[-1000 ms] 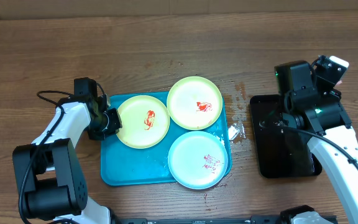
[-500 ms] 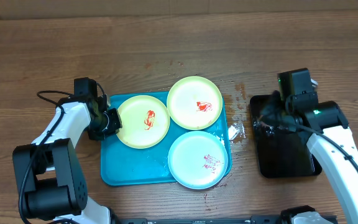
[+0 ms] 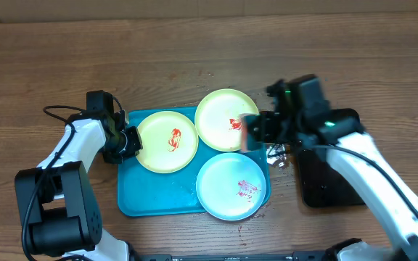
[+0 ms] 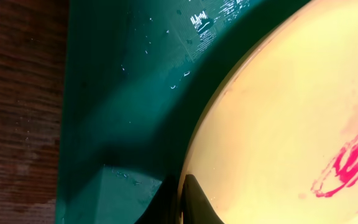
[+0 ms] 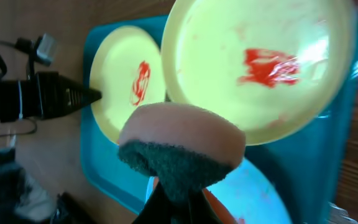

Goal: Clean dirty plates on tray and stack at the side
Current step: 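Lift the sponge and carry it over the left yellow plate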

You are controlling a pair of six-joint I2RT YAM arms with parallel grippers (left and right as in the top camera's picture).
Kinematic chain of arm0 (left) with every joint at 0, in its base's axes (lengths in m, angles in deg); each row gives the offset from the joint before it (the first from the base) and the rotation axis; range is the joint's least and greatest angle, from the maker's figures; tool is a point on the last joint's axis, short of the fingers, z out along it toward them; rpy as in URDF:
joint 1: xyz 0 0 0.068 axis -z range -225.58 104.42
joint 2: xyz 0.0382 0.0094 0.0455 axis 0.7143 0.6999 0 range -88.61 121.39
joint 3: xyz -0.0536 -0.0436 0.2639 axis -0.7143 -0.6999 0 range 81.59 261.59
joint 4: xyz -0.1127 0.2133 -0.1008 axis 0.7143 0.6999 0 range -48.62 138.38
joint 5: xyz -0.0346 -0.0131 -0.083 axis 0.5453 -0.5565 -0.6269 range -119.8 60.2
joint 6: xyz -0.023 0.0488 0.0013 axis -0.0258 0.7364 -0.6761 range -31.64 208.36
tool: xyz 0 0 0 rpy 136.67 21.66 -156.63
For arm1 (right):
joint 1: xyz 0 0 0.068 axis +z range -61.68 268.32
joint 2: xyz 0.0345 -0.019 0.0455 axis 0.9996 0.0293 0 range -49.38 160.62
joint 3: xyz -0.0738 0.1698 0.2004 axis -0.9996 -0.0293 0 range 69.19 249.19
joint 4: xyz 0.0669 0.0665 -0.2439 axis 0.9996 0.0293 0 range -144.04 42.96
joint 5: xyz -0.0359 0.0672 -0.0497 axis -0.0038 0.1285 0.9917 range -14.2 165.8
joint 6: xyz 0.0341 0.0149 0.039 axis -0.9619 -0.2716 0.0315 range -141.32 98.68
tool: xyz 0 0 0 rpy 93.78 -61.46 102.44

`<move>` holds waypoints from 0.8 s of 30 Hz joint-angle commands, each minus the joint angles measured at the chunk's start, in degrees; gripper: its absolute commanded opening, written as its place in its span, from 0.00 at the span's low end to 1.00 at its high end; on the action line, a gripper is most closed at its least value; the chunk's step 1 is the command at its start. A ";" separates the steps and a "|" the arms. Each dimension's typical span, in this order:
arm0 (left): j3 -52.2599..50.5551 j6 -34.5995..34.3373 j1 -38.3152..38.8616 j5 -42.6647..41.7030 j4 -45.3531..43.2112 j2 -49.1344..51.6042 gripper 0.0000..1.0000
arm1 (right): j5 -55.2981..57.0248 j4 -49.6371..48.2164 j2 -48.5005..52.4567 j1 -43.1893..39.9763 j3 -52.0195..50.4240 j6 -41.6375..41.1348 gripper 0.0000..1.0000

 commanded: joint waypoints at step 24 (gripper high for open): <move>0.55 2.82 1.66 0.57 1.09 0.50 0.04 | -22.64 -19.52 33.92 14.97 16.11 -0.92 0.04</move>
